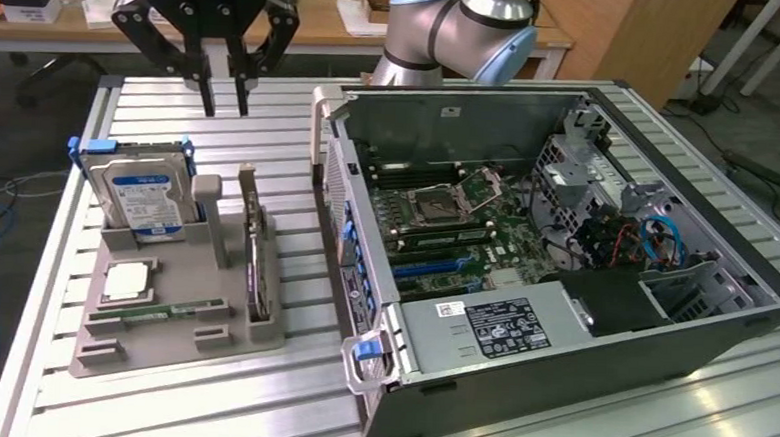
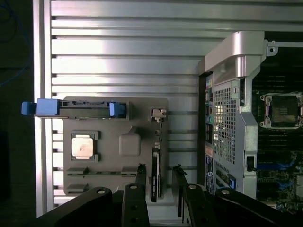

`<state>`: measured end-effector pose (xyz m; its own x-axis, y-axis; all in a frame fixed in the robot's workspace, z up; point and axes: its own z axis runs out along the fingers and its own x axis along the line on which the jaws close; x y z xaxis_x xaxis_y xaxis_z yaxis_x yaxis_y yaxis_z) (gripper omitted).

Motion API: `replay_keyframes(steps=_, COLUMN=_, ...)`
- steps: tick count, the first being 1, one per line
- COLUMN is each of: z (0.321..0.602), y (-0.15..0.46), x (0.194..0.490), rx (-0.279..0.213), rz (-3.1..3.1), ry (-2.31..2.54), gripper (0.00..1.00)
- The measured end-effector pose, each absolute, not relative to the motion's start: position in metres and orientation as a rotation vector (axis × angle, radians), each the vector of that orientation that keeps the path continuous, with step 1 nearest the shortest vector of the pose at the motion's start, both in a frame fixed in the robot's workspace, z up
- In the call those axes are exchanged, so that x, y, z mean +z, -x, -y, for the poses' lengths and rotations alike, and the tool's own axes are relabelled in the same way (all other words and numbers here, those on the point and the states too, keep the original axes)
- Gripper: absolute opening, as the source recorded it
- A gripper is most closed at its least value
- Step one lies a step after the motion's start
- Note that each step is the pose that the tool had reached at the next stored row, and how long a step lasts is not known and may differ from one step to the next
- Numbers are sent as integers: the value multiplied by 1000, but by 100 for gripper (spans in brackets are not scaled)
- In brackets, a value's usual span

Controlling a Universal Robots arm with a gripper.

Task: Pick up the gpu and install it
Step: 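Pick up the gpu and move the gpu toward the slot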

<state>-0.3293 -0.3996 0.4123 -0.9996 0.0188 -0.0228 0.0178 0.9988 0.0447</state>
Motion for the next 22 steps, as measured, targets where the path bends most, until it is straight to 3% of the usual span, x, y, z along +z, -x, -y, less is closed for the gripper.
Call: replay_keyframes(steps=22, z=408, y=329, x=401, rx=69, rz=-3118, ry=-29, gripper=35)
